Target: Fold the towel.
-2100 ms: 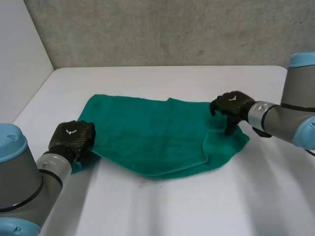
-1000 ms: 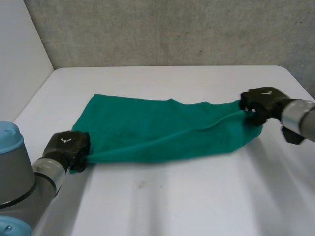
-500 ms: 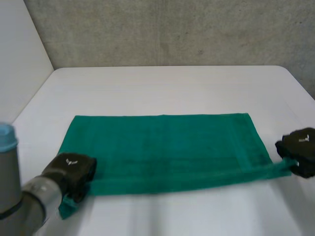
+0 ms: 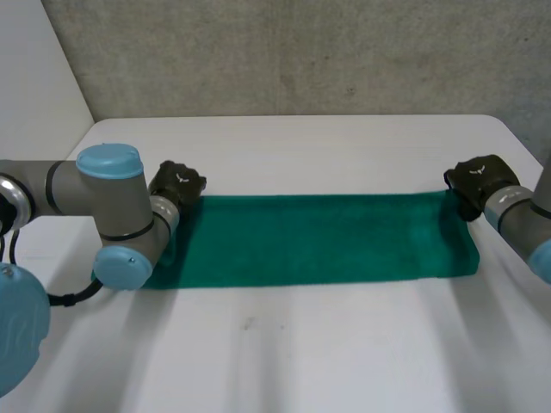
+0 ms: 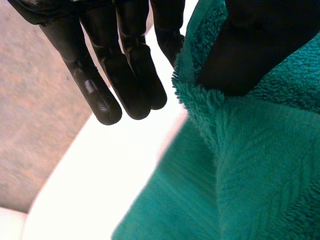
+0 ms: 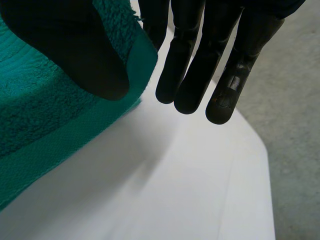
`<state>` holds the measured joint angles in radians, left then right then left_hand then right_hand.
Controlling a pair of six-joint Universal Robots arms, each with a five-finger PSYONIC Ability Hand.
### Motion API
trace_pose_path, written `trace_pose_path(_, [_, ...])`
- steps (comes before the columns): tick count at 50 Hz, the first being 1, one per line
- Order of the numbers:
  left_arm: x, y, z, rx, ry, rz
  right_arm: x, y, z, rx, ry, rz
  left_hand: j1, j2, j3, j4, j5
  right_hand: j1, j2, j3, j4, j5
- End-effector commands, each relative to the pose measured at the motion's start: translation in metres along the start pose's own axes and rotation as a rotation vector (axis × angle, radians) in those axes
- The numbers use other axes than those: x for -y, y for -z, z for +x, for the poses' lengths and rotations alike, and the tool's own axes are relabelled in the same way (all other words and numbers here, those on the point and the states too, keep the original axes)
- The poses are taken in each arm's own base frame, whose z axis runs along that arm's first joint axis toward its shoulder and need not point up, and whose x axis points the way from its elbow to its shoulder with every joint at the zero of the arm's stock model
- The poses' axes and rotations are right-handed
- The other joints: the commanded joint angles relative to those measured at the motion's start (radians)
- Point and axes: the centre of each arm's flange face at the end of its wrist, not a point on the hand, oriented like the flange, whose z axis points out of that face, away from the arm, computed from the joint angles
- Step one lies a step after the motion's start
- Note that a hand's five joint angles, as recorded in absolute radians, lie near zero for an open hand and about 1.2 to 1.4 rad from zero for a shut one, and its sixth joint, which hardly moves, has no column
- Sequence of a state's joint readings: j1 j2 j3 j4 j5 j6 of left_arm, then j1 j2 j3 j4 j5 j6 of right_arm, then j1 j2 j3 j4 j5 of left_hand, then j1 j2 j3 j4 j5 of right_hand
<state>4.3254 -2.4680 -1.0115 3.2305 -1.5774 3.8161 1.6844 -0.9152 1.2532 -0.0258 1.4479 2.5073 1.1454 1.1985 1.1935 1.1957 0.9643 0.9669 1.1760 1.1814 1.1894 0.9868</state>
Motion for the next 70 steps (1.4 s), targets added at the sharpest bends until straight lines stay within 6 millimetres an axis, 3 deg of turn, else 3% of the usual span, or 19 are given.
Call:
trace_pose_path(1, [-0.008, -0.015, -0.001, -0.013, -0.016, 0.065, -0.004, -0.026, -0.001, -0.053, -0.032, 0.036, 0.251, 0.198, 0.203, 0.201, 0.257, 0.429, 0.220, 0.215, 0.207, 0.235])
trace_pose_path(11, [-0.012, -0.024, 0.006, -0.002, -0.021, 0.127, -0.009, -0.045, -0.024, -0.051, -0.014, 0.030, 0.234, 0.181, 0.186, 0.183, 0.240, 0.429, 0.220, 0.215, 0.207, 0.235])
trace_pose_path(12, [-0.011, -0.024, 0.006, 0.003, -0.022, 0.137, -0.013, -0.048, -0.027, -0.043, -0.018, 0.019, 0.132, 0.079, 0.084, 0.082, 0.138, 0.111, -0.098, -0.104, -0.112, -0.084])
trace_pose_path(13, [-0.012, -0.024, 0.007, 0.009, -0.023, 0.152, -0.014, -0.048, -0.030, -0.039, -0.017, 0.018, -0.474, -0.527, -0.522, -0.524, -0.467, -0.125, -0.334, -0.339, -0.347, -0.319])
trace_pose_path(14, [-0.013, -0.022, 0.008, 0.007, -0.025, 0.152, -0.014, -0.048, -0.030, -0.039, -0.017, 0.018, -0.756, -0.809, -0.804, -0.806, -0.749, -0.127, -0.336, -0.342, -0.350, -0.322])
trace_pose_path(15, [-0.013, -0.021, 0.009, 0.003, -0.025, 0.151, -0.014, -0.048, -0.032, -0.038, -0.017, 0.016, -0.971, -1.024, -1.019, -1.021, -0.964, -0.299, -0.508, -0.513, -0.521, -0.493])
trace_pose_path(19, [-0.006, -0.011, 0.006, -0.012, -0.027, 0.172, -0.010, -0.043, -0.033, -0.073, -0.025, -0.005, -0.971, -1.024, -1.019, -1.021, -0.964, -0.693, -0.902, -0.908, -0.916, -0.888])
trace_pose_path(21, [0.000, -0.005, 0.003, -0.017, -0.030, 0.185, -0.009, -0.041, -0.031, -0.082, -0.030, -0.007, -0.971, -1.024, -1.019, -1.021, -0.964, -0.723, -0.932, -0.938, -0.946, -0.918])
trace_pose_path(23, [0.007, 0.003, -0.003, -0.016, -0.028, 0.196, 0.011, -0.028, -0.013, -0.123, -0.054, 0.029, -0.971, -1.024, -1.019, -1.021, -0.964, -0.770, -0.979, -0.985, -0.993, -0.965])
trace_pose_path(26, [0.016, 0.013, -0.011, -0.008, -0.024, 0.205, 0.020, -0.019, -0.007, -0.134, -0.062, 0.049, -0.971, -1.024, -1.019, -1.021, -0.964, -0.770, -0.979, -0.985, -0.993, -0.965])
trace_pose_path(31, [0.027, 0.040, -0.039, 0.030, -0.013, 0.202, 0.042, 0.014, 0.002, -0.115, -0.071, 0.100, -0.971, -1.024, -1.019, -1.021, -0.964, -0.773, -0.982, -0.988, -0.996, -0.968])
trace_pose_path(36, [0.019, 0.062, -0.052, 0.027, 0.009, 0.167, 0.043, 0.037, 0.000, -0.082, -0.070, 0.101, -0.971, -1.024, -1.019, -1.021, -0.964, -0.792, -1.001, -1.007, -1.015, -0.987])
trace_pose_path(43, [-0.004, 0.075, -0.049, -0.037, 0.036, 0.098, 0.026, 0.061, -0.019, 0.005, -0.072, 0.062, -0.971, -1.024, -1.019, -1.021, -0.964, -0.792, -1.001, -1.007, -1.015, -0.987])
trace_pose_path(50, [-0.036, 0.056, -0.036, -0.082, 0.047, 0.043, 0.011, 0.068, -0.033, 0.055, -0.074, 0.035, -0.971, -1.024, -1.019, -1.021, -0.964, -0.792, -1.001, -1.007, -1.015, -0.987])
trace_pose_path(58, [-0.056, 0.013, -0.045, -0.037, 0.052, 0.036, 0.000, 0.070, -0.039, 0.059, -0.071, 0.018, -0.967, -1.020, -1.015, -1.017, -0.961, -0.792, -1.001, -1.007, -1.015, -0.987])
trace_pose_path(62, [-0.060, -0.006, -0.062, 0.046, 0.049, 0.035, -0.002, 0.071, -0.036, 0.053, -0.074, 0.012, -0.941, -0.994, -0.989, -0.991, -0.934, -0.792, -1.001, -1.007, -1.015, -0.987])
trace_pose_path(63, [-0.061, -0.012, -0.078, 0.121, 0.054, 0.026, -0.002, 0.071, -0.036, 0.053, -0.074, 0.012, -0.941, -0.994, -0.989, -0.991, -0.934, -0.791, -1.000, -1.005, -1.013, -0.985])
trace_pose_path(67, [-0.055, -0.020, -0.116, 0.347, 0.106, 0.034, 0.000, 0.075, -0.035, 0.050, -0.075, 0.017, -0.944, -0.997, -0.992, -0.994, -0.937, -0.791, -1.000, -1.005, -1.013, -0.985])
trace_pose_path(70, [-0.052, -0.019, -0.125, 0.409, 0.146, 0.052, -0.001, 0.075, -0.036, 0.051, -0.077, 0.014, -0.944, -0.997, -0.992, -0.994, -0.937, -0.788, -0.997, -1.002, -1.010, -0.982])
